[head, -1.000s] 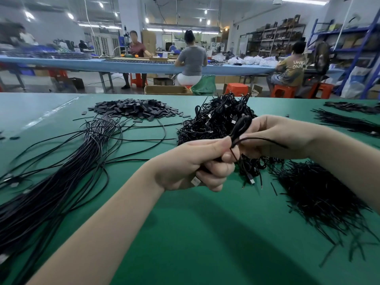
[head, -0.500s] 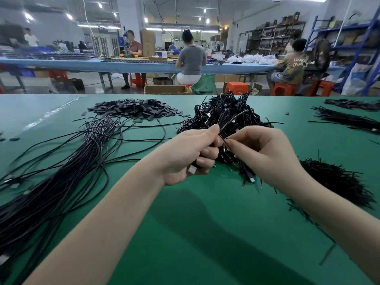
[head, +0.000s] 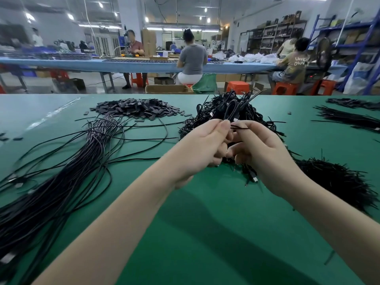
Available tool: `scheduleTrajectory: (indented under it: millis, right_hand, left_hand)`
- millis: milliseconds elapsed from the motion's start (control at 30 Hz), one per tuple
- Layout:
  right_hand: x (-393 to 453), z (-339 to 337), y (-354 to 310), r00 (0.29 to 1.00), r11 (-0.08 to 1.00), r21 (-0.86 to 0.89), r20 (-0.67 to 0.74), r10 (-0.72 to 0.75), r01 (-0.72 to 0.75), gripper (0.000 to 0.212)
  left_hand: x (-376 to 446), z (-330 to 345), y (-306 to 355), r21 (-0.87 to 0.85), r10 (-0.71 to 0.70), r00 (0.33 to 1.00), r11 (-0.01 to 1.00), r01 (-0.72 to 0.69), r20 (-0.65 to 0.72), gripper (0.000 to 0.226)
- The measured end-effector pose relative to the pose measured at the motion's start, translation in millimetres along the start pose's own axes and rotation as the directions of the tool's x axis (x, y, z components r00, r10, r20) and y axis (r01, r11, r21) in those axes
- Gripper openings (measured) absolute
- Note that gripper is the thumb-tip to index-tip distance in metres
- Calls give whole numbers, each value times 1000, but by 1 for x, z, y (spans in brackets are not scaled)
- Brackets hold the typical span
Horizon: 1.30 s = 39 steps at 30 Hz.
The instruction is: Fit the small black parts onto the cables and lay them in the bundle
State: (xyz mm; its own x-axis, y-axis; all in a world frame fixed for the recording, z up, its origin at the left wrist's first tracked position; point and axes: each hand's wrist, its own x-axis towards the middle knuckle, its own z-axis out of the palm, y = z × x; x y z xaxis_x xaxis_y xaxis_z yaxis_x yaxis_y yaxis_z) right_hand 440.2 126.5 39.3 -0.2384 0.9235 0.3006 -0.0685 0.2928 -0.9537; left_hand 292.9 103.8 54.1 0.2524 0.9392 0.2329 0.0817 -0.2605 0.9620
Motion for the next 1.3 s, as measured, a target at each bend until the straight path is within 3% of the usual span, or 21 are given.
scheduleTrajectory:
  millis: [100, 233, 367, 500, 700, 833, 933, 967, 1033, 1100, 1167, 1200, 1233, 1300]
  right_hand:
    - [-2, 0, 0, 998, 995, 98, 67, -4, -3, 19]
    - [0, -3, -6, 991, 980, 158, 59, 116, -124, 41]
    - [4, -13, -12, 986, 995, -45, 138, 98, -93, 32]
    - [4, -21, -18, 961, 977, -165, 218, 172, -137, 32]
    - [2, -20, -13, 961, 959, -228, 175, 213, -170, 33]
    - [3, -15, -9, 995, 946, -320, 62, 78, -55, 4]
    - [8, -9, -2, 986, 850, -508, -14, -168, 138, 9]
    - [9, -5, 0, 964, 785, -586, -20, -264, 203, 10]
    - [11, 2, 2, 886, 590, -728, 50, -461, 348, 10]
    - [15, 7, 8, 730, 259, -833, 228, -645, 489, 9]
    - [19, 11, 16, 531, -61, -850, 382, -756, 524, 13]
    - [22, 13, 19, 475, -98, -835, 401, -783, 542, 15]
    - [25, 16, 20, 471, -51, -813, 387, -793, 580, 14]
    - [31, 27, 16, 559, 204, -717, 301, -773, 667, 11]
  left_hand:
    - [-1, -5, 4, -34, -40, 999, 999, 41, 26, 32]
    - [-4, -5, 7, 45, -54, 996, 998, 51, 71, 31]
    - [-5, -5, 7, 217, -21, 997, 976, 3, 80, 32]
    - [-4, -9, 2, 439, -16, 998, 898, -15, 66, 32]
    - [-1, -11, -6, 632, -14, 1000, 775, -2, 21, 34]
    - [3, -6, -16, 642, 54, 994, 767, 20, -95, 35]
    - [6, -3, -20, 661, 144, 970, 750, 22, -196, 41]
    - [7, -4, -20, 636, 124, 968, 771, 45, -218, 43]
    - [8, -6, -14, 465, -51, 972, 872, 156, -231, 51]
    - [7, -15, -6, 178, -315, 938, 924, 338, -145, 57]
    - [4, -28, 1, -82, -440, 897, 893, 442, 39, 53]
    - [4, -33, 3, -151, -434, 898, 885, 441, 75, 50]
    - [4, -36, 4, -183, -417, 907, 889, 419, 48, 47]
    - [4, -39, 5, -169, -320, 938, 940, 296, -136, 40]
